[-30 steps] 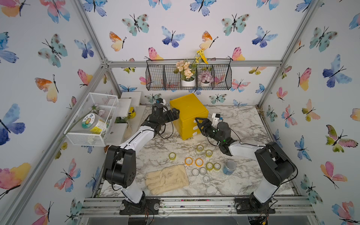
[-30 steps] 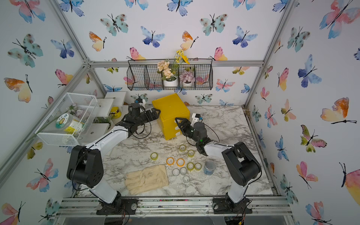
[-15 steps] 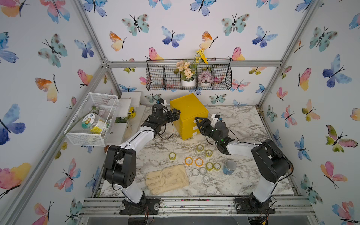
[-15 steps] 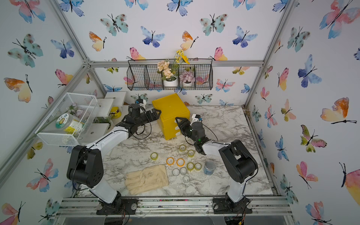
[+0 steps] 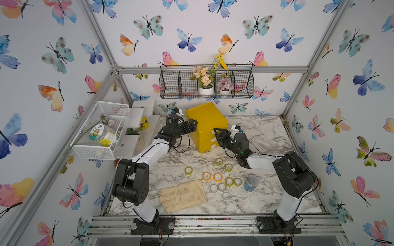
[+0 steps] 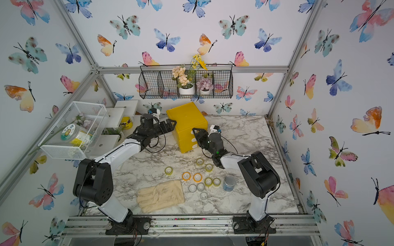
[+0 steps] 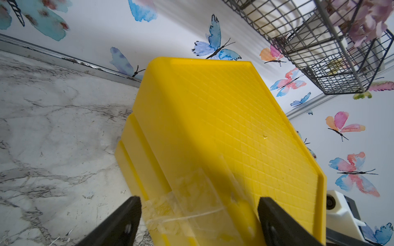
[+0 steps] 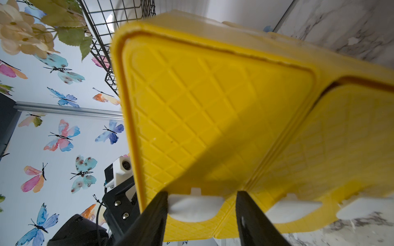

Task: Place the transparent tape into the drawer according to color
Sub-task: Open the drawer in the storage box.

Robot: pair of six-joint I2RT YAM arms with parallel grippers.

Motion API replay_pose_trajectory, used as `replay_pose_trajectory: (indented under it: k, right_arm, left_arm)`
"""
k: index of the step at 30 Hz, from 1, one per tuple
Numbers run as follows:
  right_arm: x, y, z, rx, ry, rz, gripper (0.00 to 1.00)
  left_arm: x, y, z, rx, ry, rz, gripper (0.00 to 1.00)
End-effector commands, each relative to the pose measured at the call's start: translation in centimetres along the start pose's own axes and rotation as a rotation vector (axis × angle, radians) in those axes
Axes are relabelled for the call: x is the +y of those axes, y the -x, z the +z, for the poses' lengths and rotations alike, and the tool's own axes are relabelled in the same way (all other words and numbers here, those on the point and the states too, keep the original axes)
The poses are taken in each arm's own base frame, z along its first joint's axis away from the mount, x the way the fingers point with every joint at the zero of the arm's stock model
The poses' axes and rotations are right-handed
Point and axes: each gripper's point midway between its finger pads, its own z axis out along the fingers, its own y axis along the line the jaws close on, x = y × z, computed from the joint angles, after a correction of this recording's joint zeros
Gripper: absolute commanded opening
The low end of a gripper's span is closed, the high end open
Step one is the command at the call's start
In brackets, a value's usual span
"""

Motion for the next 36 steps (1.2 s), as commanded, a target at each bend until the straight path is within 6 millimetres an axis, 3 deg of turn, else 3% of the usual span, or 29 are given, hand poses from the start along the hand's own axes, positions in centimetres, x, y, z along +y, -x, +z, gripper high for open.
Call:
replay_pose_trajectory:
  k: [1,18,24,27,30,36]
  right_arm:
    - [0.7,0.3,0.6,-0.023,0.025,0.004,0.55]
    - [2.7,0.8,-0.1,-0.05,0.095,-0.009,0.56]
    - [2.9,0.9,-0.3,-0.061,0.143,0.005,0.56]
    - [2.0,0.7,0.2,-0.046,0.09,0.013,0.55]
    - [1.6,0.6,0.4,-0.04,0.072,0.02,0.53]
    - [0.8,0.4,0.5,-0.035,0.05,0.028,0.4]
  left_arm:
    - [1.3,-4.5,0.2,0.151,0.031,-0.005,0.89]
    - [1.1,-5.1,0.4,0.167,0.027,-0.001,0.89]
    - [1.0,-5.1,0.4,0.169,0.024,-0.002,0.89]
    - [1.0,-5.1,0.4,0.172,0.023,0.0,0.89]
    - [1.0,-5.2,0.4,0.173,0.023,0.003,0.89]
    - [0.9,-5.3,0.4,0.179,0.023,0.002,0.89]
